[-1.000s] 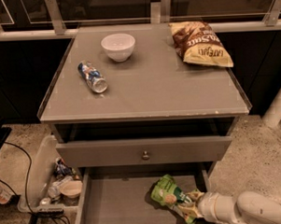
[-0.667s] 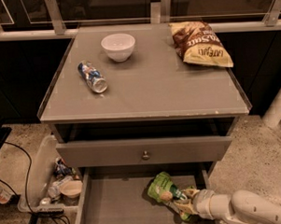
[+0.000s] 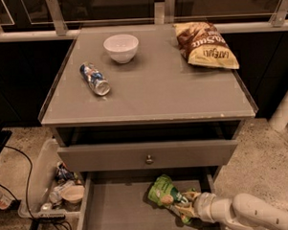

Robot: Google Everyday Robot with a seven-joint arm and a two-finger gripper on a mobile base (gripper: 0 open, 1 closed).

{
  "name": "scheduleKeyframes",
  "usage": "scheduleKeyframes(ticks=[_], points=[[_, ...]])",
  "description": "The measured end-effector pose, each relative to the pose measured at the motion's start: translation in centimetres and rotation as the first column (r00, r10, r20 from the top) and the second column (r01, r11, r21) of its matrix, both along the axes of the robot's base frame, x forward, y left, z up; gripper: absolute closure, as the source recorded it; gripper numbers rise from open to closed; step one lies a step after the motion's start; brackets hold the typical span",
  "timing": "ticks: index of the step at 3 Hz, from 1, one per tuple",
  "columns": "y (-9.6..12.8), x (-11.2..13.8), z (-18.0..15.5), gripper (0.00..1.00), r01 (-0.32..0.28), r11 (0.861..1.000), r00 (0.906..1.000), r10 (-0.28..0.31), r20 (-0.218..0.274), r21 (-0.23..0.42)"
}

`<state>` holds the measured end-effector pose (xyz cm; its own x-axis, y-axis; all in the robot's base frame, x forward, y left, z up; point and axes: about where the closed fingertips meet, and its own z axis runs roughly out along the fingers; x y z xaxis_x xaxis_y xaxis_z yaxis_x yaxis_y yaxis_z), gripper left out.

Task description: Place green rice chip bag into middle drawer

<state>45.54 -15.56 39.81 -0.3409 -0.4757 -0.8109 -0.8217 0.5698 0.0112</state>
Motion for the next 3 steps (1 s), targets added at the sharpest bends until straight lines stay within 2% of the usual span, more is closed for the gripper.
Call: scheduleKeyframes(ticks=[3], points=[[0.01,0.0,0.0,0.13,0.0,1.0,1.0,0.0,0.0,0.0]])
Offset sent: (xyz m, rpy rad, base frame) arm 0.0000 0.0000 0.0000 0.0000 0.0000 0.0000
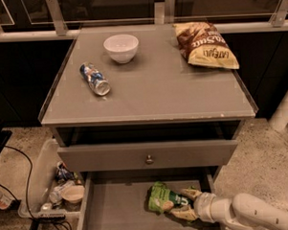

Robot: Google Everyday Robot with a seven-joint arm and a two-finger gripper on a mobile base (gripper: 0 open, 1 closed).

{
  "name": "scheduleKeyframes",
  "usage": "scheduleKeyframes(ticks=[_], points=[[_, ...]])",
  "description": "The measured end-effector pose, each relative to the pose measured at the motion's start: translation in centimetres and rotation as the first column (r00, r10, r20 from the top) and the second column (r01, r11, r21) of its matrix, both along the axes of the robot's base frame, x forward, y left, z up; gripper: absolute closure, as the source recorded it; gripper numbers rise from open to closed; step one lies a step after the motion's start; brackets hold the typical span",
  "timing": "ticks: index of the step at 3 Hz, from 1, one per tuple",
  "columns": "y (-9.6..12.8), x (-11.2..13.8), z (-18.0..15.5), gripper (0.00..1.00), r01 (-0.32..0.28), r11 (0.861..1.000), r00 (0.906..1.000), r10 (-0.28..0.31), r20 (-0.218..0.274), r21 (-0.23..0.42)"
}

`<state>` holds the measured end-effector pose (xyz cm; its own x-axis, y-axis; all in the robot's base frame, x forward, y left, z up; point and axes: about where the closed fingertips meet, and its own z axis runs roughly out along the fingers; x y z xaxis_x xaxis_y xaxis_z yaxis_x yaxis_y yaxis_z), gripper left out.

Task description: Place green rice chip bag into middle drawer

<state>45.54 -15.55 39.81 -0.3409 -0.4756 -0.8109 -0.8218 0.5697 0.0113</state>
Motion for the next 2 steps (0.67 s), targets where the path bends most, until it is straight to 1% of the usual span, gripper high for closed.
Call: scheduleKeyframes(ticks=[1,2], points=[[0.0,0.0,0.0,0.0,0.0,1.0,1.0,0.0,0.0,0.0],[0.01,0.0,0.0,0.0,0.0,1.0,1.0,0.0,0.0,0.0]])
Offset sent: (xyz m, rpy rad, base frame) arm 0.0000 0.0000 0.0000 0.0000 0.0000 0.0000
